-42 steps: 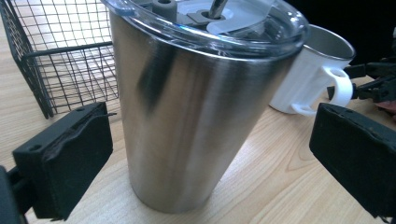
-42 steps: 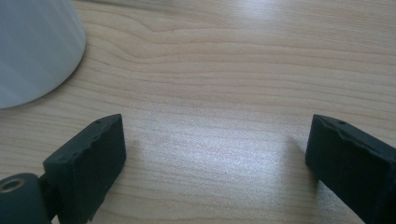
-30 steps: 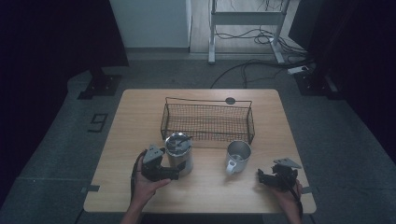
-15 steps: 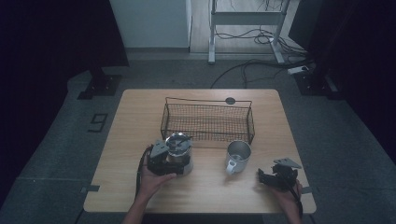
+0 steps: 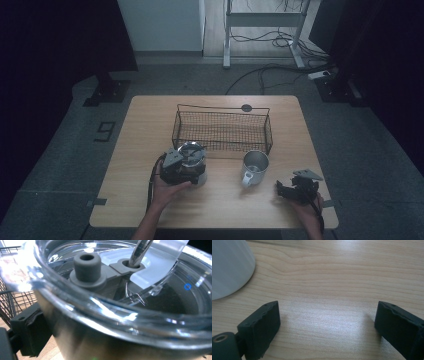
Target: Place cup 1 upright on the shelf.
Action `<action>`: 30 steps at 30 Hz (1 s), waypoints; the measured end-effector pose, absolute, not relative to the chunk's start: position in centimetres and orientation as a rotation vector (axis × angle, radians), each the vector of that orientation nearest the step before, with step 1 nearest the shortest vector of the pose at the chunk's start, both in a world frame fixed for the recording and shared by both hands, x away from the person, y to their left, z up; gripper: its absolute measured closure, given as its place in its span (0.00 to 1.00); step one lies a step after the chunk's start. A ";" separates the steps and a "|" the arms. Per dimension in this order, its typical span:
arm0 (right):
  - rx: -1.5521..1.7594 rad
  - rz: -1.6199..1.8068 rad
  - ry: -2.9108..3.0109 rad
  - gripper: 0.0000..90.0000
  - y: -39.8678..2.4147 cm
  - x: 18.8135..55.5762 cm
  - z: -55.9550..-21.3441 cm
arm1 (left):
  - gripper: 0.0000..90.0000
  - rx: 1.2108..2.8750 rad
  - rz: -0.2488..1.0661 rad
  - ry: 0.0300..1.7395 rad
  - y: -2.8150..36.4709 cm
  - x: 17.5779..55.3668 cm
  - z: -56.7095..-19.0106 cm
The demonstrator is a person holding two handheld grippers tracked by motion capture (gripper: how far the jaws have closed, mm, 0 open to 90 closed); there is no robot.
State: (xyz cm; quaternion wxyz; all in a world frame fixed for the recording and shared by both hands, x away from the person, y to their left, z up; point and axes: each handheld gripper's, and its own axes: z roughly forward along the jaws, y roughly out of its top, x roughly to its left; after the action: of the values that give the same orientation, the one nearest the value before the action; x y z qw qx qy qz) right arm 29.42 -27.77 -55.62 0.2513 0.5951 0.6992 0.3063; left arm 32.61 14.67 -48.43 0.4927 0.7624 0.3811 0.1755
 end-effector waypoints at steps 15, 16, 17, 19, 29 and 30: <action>1.621 0.836 1.897 0.08 -27.8 29.4 -55.6 | 0.04 1.840 0.443 0.910 15.4 32.3 -47.9; 1.620 0.836 1.898 0.08 -27.8 29.4 -55.6 | 0.04 1.842 0.447 0.910 15.4 32.3 -47.9; 1.620 0.835 1.898 0.08 -27.8 29.4 -55.6 | 0.04 1.842 0.450 0.908 15.4 32.2 -47.9; 1.621 0.836 1.897 0.08 -27.8 29.4 -55.6 | 0.04 1.838 0.454 0.902 15.3 32.1 -47.8; 1.621 0.836 1.896 0.08 -27.8 29.4 -55.6 | 0.04 1.814 0.462 0.872 15.8 31.5 -46.4; 1.621 0.833 1.897 0.08 -27.8 29.4 -55.6 | 0.04 1.810 0.462 0.870 15.9 31.5 -46.2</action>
State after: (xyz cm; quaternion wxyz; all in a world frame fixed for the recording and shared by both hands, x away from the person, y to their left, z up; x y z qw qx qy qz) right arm 29.40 -27.81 -55.59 0.2528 0.5963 0.6976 0.3065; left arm 31.50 15.89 -46.21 0.5144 0.7533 0.3619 0.1922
